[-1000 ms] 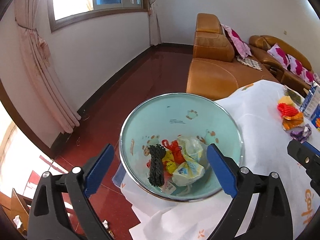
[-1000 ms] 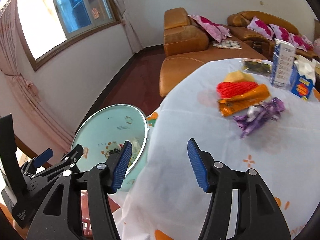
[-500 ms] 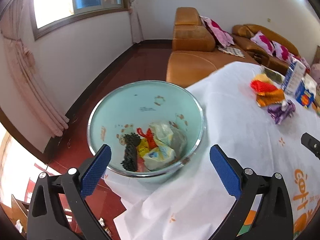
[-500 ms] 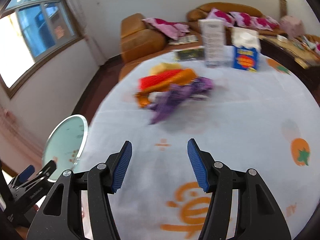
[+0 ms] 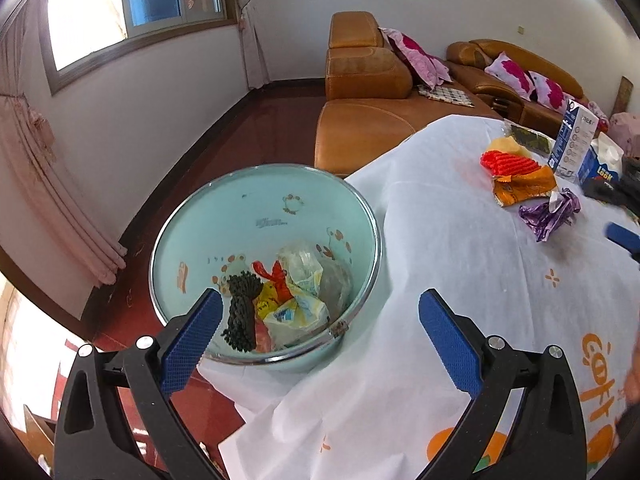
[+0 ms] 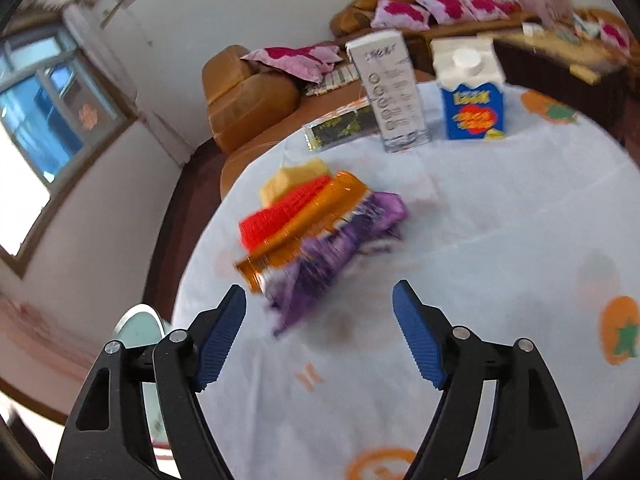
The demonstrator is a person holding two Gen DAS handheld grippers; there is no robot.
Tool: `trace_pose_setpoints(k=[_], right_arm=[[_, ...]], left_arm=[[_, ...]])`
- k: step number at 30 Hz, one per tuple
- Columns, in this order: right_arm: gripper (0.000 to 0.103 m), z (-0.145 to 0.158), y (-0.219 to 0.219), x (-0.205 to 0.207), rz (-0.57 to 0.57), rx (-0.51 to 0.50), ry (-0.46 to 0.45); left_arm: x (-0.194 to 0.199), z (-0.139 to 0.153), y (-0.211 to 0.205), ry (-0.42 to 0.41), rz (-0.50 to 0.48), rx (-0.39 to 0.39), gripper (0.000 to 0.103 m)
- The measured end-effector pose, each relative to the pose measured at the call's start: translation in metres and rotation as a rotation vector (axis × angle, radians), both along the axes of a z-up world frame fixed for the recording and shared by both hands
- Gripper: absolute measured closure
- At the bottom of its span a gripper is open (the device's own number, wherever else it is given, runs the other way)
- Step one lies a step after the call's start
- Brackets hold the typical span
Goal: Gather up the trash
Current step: 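Move both grippers back from the bin to the table items, then grasp the purple wrapper with the right gripper while the left grasps the orange wrapper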
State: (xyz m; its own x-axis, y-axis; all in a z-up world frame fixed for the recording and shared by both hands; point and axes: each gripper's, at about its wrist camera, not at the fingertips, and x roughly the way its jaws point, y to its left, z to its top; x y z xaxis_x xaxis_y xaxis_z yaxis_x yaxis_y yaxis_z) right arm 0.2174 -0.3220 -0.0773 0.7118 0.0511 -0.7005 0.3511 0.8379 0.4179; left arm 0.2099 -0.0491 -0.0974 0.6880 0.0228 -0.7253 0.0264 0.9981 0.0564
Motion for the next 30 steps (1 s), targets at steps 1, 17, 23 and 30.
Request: trace_pose_setpoints(k=[1,17,23,30], right_arm=[[0.028,-0.005,0.0,0.014,-0.012,0.017,0.025],[0.078,0.005,-0.044,-0.017,0.143,-0.123,0.056],[0.078,0.017,-0.088,-0.051,0.096,-0.262,0.055],[0.077,0.009,-0.121,-0.058,0.057,-0.235,0.06]], left_arm=[[0.001,0.002,0.0,-0.009,-0.007,0.004,0.007],[0.064,0.013,-0.075,-0.041,-0.238,-0.046,0.019],[0.103,0.006,-0.139,-0.025,-0.383,-0.055,0.03],[0.124,-0.011,-0.195,0.03,-0.524,0.01,0.056]])
